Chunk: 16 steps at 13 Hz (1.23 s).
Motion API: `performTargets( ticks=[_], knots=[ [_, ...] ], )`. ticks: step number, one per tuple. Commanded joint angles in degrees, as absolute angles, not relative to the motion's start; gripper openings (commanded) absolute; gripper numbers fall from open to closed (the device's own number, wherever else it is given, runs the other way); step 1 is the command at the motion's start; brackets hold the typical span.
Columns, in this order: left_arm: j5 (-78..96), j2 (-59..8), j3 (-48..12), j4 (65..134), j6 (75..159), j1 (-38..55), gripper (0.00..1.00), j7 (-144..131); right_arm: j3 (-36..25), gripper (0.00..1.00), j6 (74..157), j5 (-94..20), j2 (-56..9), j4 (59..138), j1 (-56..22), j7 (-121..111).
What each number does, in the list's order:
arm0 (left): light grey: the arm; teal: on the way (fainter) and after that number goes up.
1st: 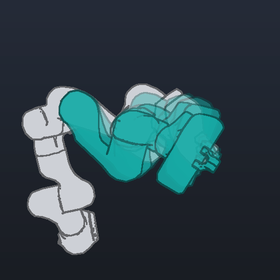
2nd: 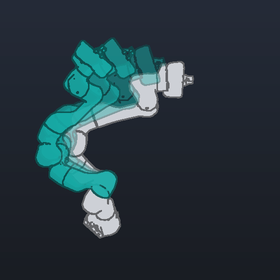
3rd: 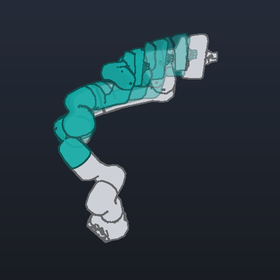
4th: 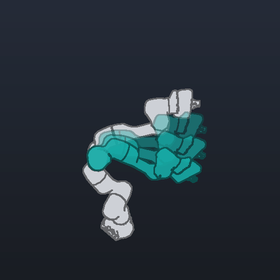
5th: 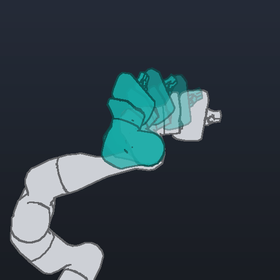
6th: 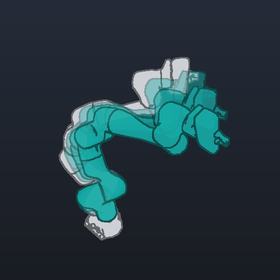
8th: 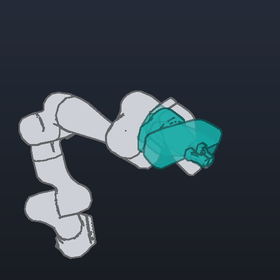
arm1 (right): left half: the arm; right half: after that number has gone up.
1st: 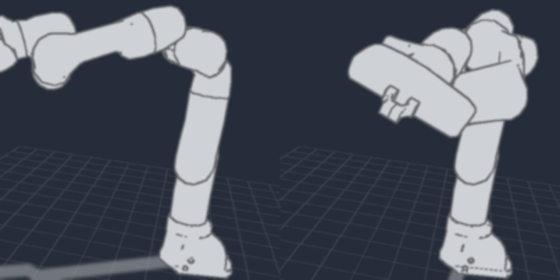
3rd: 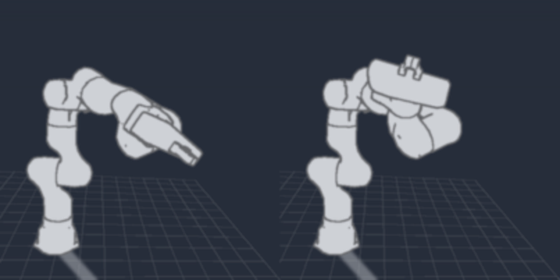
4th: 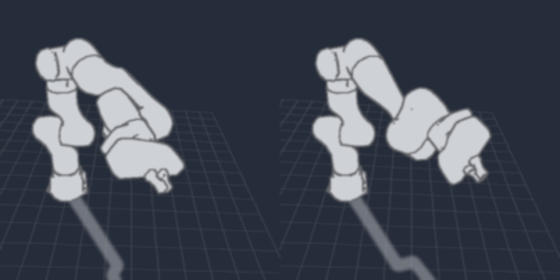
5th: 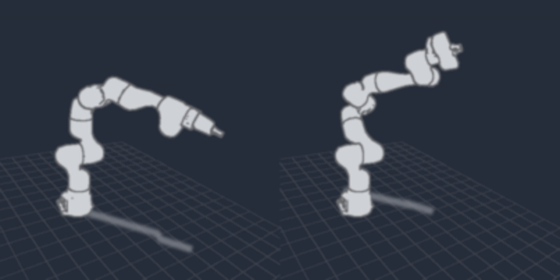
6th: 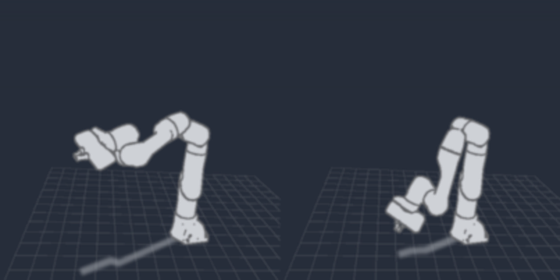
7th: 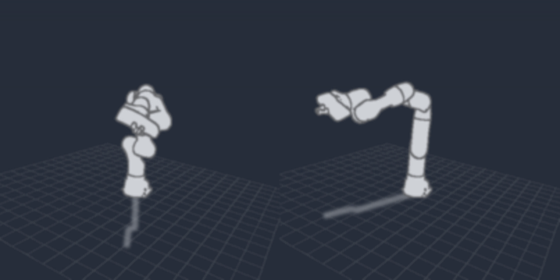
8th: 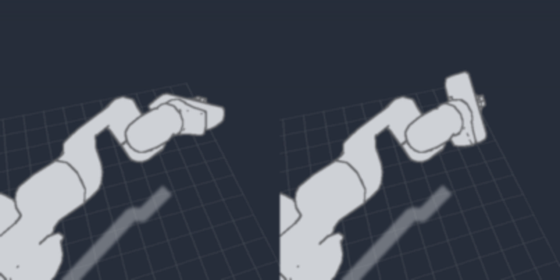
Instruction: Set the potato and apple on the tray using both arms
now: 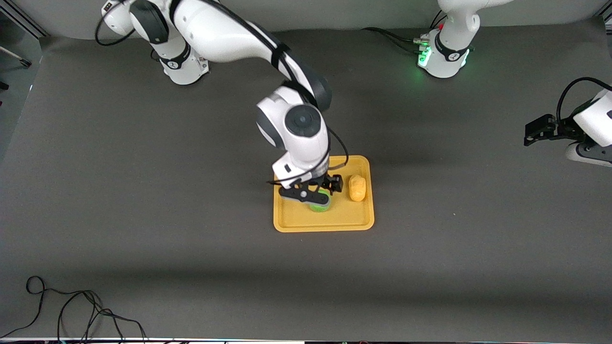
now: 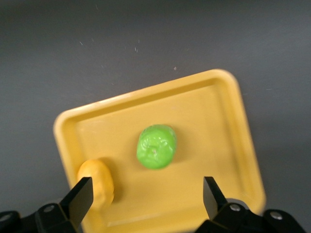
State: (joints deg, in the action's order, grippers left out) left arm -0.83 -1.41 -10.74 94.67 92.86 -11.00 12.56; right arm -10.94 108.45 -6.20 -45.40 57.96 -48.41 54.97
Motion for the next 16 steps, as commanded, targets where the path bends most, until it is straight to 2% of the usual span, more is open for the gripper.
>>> performTargets(
  ticks=[1,5,8,9,11,16],
  knots=[
    [-0.79,0.09,-10.81,95.71,92.64,-11.78,1.0,14.32,-13.08,1.0,101.37,-5.98,-35.72,60.64,-48.43,53.79],
    [-0.79,-0.18,-10.81,95.36,93.08,-11.78,1.0,14.33,-17.49,1.0,88.26,-6.06,-25.69,63.0,-45.02,39.33],
    [-1.14,-0.09,-10.46,94.92,92.46,-11.78,1.0,14.41,-16.61,1.0,91.12,-6.07,-11.38,79.92,-36.59,30.27],
    [-1.14,-0.09,-10.46,94.83,92.37,-11.78,1.0,14.41,-15.31,1.0,92.01,-5.98,-7.25,84.42,-32.3,26.41],
    [-0.79,-0.09,-10.28,94.75,91.5,-11.78,1.0,14.33,-10.92,1.0,92.02,-5.8,-2.92,88.67,-20.89,16.92],
    [-0.88,0.0,-10.28,94.83,91.32,-11.69,1.0,13.98,2.79,1.0,92.02,-3.69,-1.67,89.91,5.5,0.99]
  ],
)
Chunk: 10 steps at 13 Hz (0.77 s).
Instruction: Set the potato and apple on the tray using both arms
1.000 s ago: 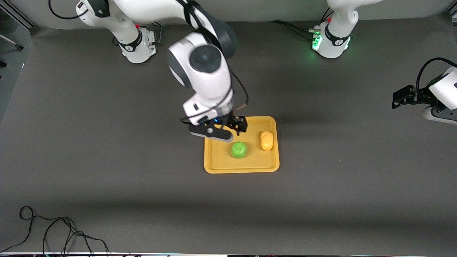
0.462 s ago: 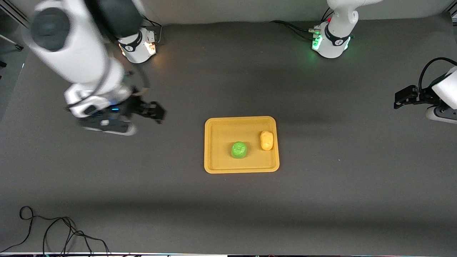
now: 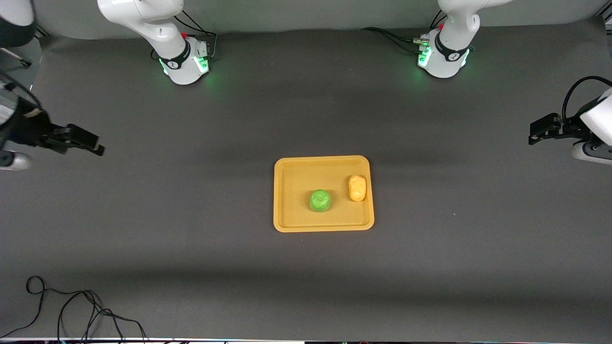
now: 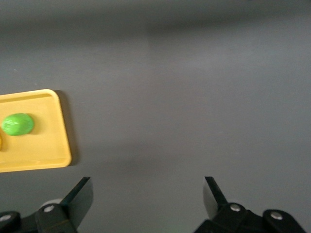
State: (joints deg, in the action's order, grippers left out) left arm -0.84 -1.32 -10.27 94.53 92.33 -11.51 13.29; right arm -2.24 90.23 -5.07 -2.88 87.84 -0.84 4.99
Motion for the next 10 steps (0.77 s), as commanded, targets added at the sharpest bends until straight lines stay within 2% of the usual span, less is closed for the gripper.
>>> performTargets(
  ticks=[1,10],
  knots=[
    [-0.88,-0.09,-10.28,94.83,91.23,-11.69,1.0,13.89,4.2,1.0,92.11,-3.17,-1.67,89.91,8.32,-1.12],
    [-0.88,0.09,-10.28,94.75,90.35,-11.69,1.0,13.62,4.31,1.0,92.02,0.35,-2.02,89.56,7.21,-3.16]
  ],
)
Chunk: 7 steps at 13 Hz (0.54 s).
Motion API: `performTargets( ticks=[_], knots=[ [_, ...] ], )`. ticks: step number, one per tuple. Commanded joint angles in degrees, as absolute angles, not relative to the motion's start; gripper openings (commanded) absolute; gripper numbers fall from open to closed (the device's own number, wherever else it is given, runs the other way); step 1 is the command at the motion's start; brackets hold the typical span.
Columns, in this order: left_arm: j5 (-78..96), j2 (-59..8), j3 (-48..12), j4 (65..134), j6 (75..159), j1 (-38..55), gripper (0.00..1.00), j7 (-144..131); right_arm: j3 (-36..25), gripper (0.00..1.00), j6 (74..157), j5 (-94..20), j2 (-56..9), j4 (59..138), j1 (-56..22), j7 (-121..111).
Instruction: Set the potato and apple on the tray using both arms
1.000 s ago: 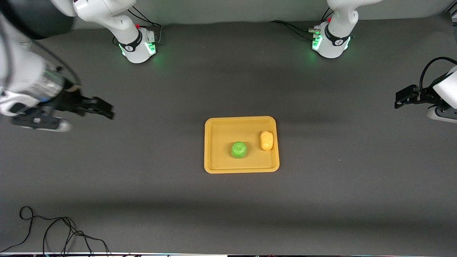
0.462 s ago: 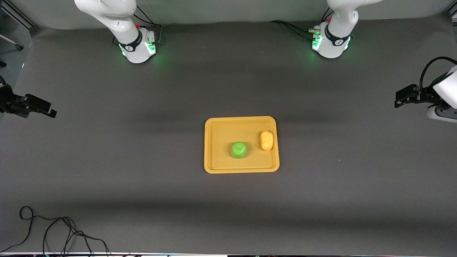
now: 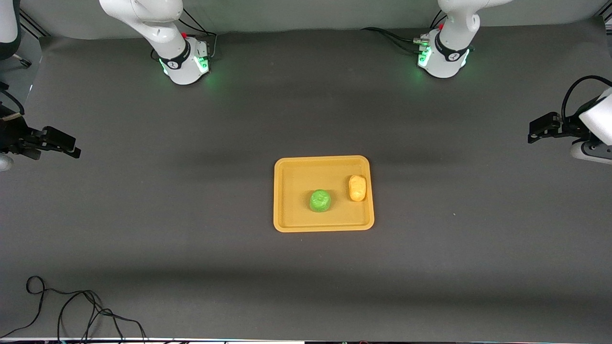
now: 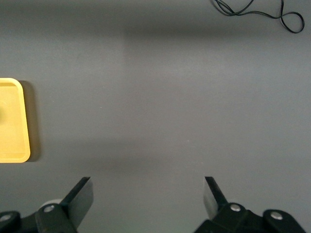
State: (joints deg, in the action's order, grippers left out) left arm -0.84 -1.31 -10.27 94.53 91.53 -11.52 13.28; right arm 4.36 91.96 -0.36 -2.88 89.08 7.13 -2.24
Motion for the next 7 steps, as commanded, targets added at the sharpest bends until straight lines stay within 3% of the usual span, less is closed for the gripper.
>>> performTargets(
  ticks=[1,7],
  knots=[
    [-0.88,0.09,-10.28,94.75,90.35,-11.69,1.0,13.62,4.31,1.0,92.02,0.18,-2.11,89.47,7.21,-3.08],
    [-0.7,-0.17,-10.28,94.66,90.61,-11.69,1.0,13.54,4.22,1.0,91.93,-0.35,-2.55,88.77,7.21,-2.81]
  ],
)
